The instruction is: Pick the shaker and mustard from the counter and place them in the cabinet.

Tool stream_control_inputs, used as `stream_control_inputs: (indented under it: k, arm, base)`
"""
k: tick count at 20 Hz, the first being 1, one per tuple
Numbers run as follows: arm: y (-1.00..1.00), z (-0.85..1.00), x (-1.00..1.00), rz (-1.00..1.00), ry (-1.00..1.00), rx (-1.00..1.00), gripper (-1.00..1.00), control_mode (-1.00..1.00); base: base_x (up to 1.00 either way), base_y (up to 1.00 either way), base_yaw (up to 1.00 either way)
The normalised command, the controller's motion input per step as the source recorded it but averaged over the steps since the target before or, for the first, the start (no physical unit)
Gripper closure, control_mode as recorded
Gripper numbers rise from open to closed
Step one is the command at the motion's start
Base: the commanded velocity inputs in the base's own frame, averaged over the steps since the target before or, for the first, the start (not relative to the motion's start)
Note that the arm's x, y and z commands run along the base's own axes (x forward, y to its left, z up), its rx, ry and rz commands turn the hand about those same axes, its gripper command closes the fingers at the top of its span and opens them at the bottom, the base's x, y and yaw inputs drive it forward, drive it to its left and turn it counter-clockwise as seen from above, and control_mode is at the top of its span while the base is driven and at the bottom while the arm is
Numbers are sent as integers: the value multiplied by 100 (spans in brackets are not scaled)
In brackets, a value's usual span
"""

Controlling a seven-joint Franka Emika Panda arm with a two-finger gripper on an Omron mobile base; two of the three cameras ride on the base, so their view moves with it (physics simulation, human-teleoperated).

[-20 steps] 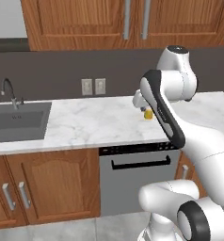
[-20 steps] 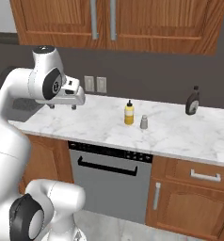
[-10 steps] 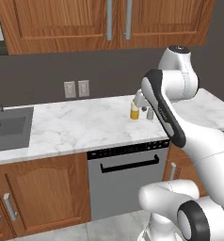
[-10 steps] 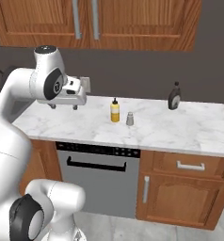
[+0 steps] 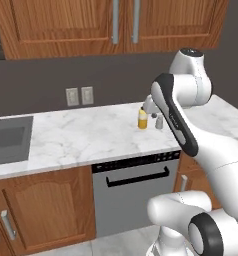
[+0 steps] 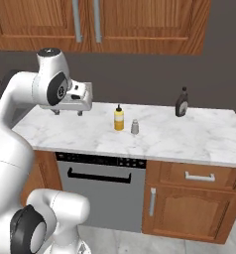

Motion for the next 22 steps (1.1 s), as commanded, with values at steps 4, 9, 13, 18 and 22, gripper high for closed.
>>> stream_control_inputs:
  k: [4, 9, 13, 18, 22]
  arm:
    - [0, 0, 0, 0, 0, 0, -100, 100]
    - [0, 0, 0, 0, 0, 0, -100, 100]
    - [0, 0, 0, 0, 0, 0, -100, 100]
    - [0, 0, 0, 0, 0, 0, -100, 100]
    - [0, 0, 0, 0, 0, 0, -100, 100]
  base:
    - [37, 0, -4]
    - [29, 0, -4]
    - [34, -1, -4]
    - [25, 0, -3]
    - [9, -2, -1]
